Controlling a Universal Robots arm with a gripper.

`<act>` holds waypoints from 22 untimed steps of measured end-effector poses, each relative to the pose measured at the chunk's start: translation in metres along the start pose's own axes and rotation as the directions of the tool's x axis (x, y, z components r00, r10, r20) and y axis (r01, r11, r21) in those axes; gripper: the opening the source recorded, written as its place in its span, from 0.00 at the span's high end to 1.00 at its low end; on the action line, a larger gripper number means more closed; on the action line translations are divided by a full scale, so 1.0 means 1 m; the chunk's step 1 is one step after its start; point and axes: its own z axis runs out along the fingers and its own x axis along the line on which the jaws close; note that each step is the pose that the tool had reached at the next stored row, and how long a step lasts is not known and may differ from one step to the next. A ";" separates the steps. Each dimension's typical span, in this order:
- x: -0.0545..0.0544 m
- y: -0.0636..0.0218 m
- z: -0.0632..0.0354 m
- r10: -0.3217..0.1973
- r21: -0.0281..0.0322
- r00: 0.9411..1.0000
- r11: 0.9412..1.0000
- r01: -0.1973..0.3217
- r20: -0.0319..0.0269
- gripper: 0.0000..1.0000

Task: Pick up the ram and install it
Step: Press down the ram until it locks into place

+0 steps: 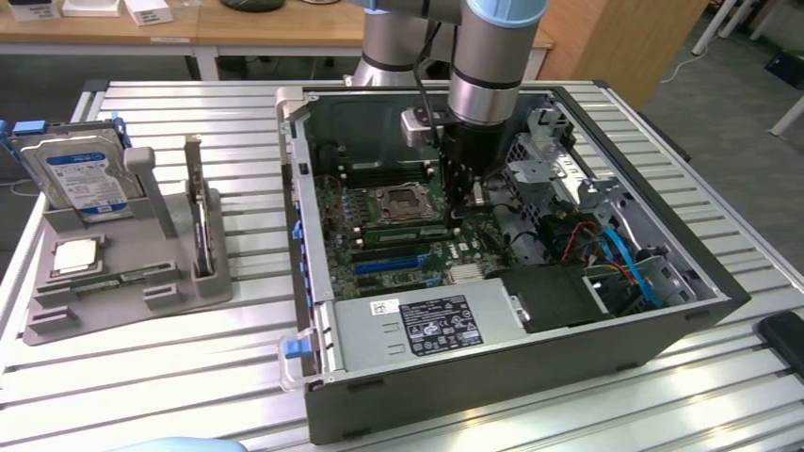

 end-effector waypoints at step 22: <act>0.002 0.0348 -0.0062 -0.001 -0.005 1.000 1.000 0.001 -0.001 0.90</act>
